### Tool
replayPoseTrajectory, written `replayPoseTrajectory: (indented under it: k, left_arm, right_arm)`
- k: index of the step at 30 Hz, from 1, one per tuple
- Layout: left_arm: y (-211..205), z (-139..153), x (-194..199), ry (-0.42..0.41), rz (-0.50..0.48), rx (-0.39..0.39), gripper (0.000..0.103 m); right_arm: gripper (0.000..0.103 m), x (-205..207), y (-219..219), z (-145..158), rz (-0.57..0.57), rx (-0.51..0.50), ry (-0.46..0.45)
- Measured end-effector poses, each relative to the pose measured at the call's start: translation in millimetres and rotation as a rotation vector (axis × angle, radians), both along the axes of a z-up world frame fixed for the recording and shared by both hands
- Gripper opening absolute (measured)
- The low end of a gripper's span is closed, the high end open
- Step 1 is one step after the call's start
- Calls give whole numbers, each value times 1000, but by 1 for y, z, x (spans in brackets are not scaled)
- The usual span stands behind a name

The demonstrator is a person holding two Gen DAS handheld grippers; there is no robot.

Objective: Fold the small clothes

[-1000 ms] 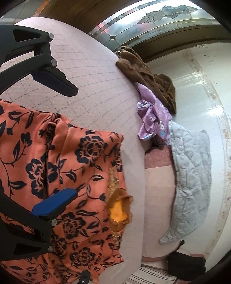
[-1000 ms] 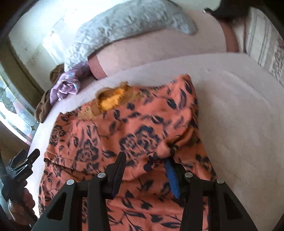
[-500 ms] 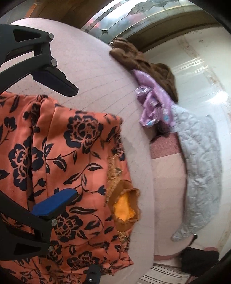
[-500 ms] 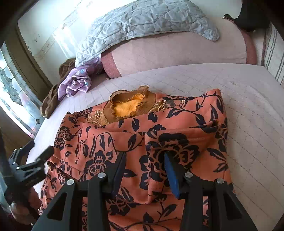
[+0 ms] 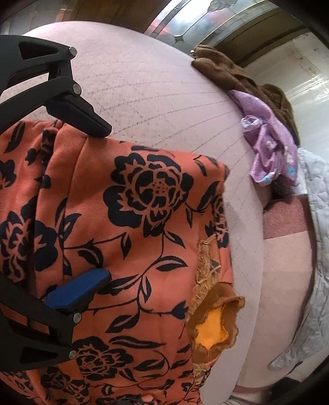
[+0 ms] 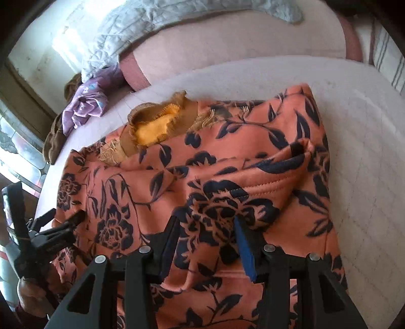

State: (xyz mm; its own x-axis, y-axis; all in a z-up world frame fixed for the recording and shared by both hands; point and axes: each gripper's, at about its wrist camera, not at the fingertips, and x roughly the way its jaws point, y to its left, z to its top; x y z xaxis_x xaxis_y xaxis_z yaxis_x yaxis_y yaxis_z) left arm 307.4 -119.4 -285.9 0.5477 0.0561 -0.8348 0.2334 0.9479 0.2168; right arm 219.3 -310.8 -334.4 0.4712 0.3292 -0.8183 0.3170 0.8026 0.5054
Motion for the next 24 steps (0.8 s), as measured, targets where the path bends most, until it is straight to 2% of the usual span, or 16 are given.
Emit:
replayPoseTrajectory:
  k: [4, 7, 11, 12, 15, 19, 24]
  left_arm:
    - [-2, 18, -20, -63, -33, -11, 103]
    - [-7, 32, -45, -121, -81, -26, 103]
    - [-13, 40, -65, -146, -133, -38, 103]
    - [-14, 42, -68, -150, -141, -45, 103]
    - [-16, 49, -75, -184, -156, -56, 103]
    - [-15, 58, -72, -213, -147, -83, 103]
    - [-16, 60, -63, -224, -136, -85, 103]
  right_arm:
    - [48, -10, -5, 12, -9, 17, -14]
    - [48, -20, -6, 17, -12, -5, -13]
    - [50, -27, -5, 3, 1, -4, 91]
    - [50, -30, -6, 2, -6, 8, 93]
    - [50, -35, -8, 11, -11, 19, 65]
    - [50, -39, -9, 23, 6, -28, -5]
    - [50, -30, -11, 19, -8, -18, -3]
